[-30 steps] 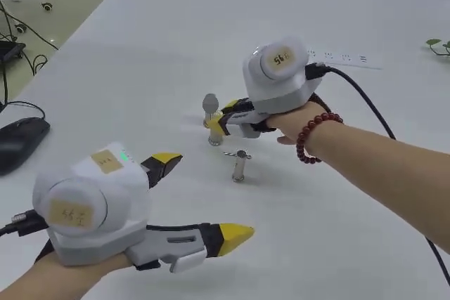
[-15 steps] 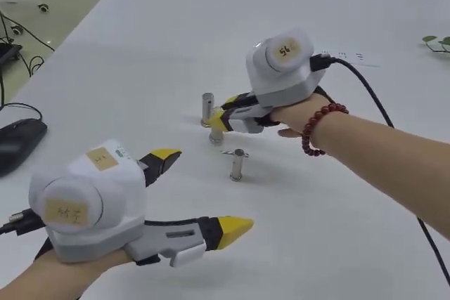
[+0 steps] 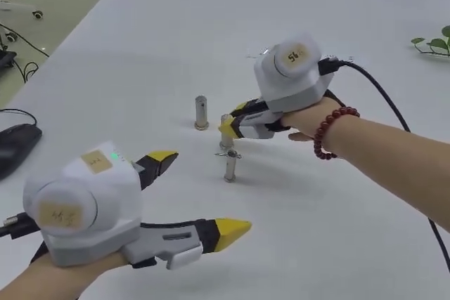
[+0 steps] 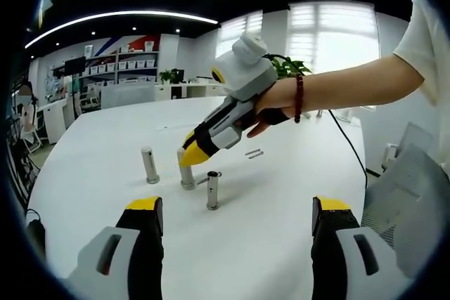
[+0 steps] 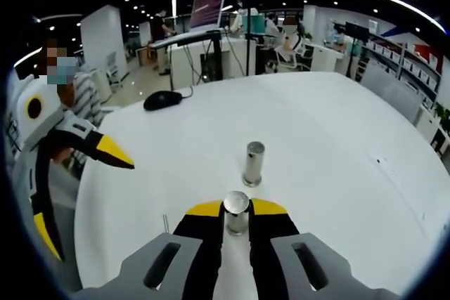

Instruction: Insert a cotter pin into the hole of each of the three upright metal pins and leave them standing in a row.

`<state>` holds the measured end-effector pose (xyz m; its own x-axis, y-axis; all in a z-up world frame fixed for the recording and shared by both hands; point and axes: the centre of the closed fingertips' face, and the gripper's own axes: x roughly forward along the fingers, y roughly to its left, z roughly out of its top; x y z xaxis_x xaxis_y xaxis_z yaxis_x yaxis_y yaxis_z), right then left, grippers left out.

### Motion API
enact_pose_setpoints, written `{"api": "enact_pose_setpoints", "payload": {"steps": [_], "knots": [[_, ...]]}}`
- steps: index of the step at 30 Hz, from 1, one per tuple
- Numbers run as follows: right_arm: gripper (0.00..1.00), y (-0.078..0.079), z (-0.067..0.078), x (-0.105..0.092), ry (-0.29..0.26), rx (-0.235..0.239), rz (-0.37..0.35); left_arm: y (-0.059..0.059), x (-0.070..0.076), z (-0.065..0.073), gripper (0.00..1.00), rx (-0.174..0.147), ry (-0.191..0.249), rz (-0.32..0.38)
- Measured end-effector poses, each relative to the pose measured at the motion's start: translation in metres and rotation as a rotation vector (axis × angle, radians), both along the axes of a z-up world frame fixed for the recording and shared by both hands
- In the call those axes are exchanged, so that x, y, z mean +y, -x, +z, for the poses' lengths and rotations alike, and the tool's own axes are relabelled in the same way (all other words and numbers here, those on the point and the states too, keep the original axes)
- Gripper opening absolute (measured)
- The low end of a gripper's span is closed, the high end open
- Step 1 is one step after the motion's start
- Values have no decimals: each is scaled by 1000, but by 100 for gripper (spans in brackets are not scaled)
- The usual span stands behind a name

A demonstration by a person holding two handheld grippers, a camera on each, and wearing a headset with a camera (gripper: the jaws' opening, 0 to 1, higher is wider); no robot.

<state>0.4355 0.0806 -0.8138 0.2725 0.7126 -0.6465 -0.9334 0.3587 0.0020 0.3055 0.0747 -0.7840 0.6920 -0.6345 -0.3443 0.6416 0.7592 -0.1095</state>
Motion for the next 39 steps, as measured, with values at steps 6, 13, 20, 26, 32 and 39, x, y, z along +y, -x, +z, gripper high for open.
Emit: {"api": "enact_pose_setpoints", "payload": {"steps": [6, 13, 20, 26, 32, 39], "knots": [[13, 4, 2, -12, 1, 4, 2, 1, -1, 1, 87, 0, 2, -2], [13, 12, 4, -23, 9, 5, 11, 3, -3, 2, 87, -1, 1, -6], [13, 28, 5, -36, 15, 12, 21, 5, -2, 3, 87, -1, -1, -6], [13, 37, 5, -45, 24, 16, 36, 6, -2, 4, 87, 0, -1, -3], [13, 49, 5, -54, 27, 21, 54, 7, -4, 4, 87, -2, -4, -9], [13, 63, 9, -61, 19, 25, 91, 11, -8, 5, 87, -5, -9, -20]]}}
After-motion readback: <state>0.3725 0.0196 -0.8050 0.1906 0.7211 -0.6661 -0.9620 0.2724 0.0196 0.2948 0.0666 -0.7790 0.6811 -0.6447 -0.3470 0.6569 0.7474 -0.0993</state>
